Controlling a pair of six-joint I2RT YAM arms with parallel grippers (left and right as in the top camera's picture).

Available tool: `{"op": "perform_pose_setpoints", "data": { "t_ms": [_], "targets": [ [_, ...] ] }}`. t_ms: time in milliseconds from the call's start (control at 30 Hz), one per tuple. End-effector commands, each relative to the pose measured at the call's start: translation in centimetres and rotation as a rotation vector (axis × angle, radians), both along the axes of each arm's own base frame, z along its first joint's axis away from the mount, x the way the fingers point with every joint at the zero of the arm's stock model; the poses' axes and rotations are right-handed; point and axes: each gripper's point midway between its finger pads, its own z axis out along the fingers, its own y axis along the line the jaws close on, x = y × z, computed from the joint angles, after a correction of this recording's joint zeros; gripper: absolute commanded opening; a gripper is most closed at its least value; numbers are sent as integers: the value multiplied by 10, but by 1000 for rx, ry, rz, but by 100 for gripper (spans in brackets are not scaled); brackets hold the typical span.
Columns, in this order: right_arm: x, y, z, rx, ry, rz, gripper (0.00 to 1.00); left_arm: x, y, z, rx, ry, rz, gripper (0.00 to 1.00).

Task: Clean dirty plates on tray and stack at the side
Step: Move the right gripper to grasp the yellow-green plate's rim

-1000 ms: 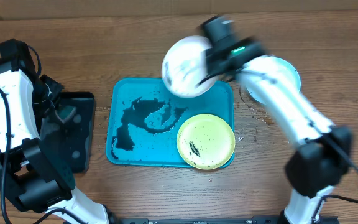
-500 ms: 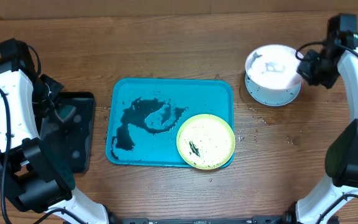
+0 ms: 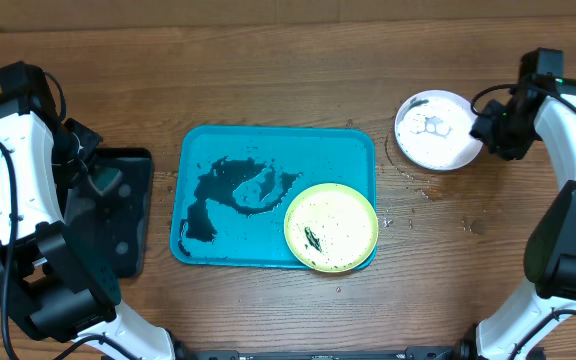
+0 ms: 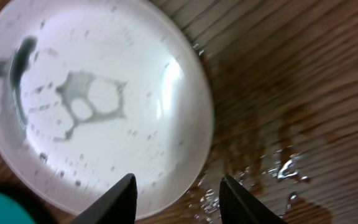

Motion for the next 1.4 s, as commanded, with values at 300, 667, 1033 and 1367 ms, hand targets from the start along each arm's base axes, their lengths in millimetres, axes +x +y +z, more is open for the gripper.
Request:
{"op": "perform_pose_setpoints", "data": {
  "t_ms": [300, 667, 1033, 1367],
  "targets": [
    [-48, 169, 8, 144, 104, 552, 61, 3, -6, -3, -25, -3, -33, 4],
    [-66, 235, 3, -1, 46, 961, 70, 5, -7, -3, -29, -14, -34, 4],
    [-86, 241, -22, -44, 61, 1331, 79, 6, -8, -3, -35, -18, -36, 4],
    [-112, 237, -40, 29, 163, 1212, 77, 7, -8, -3, -37, -21, -36, 4]
  ]
}}
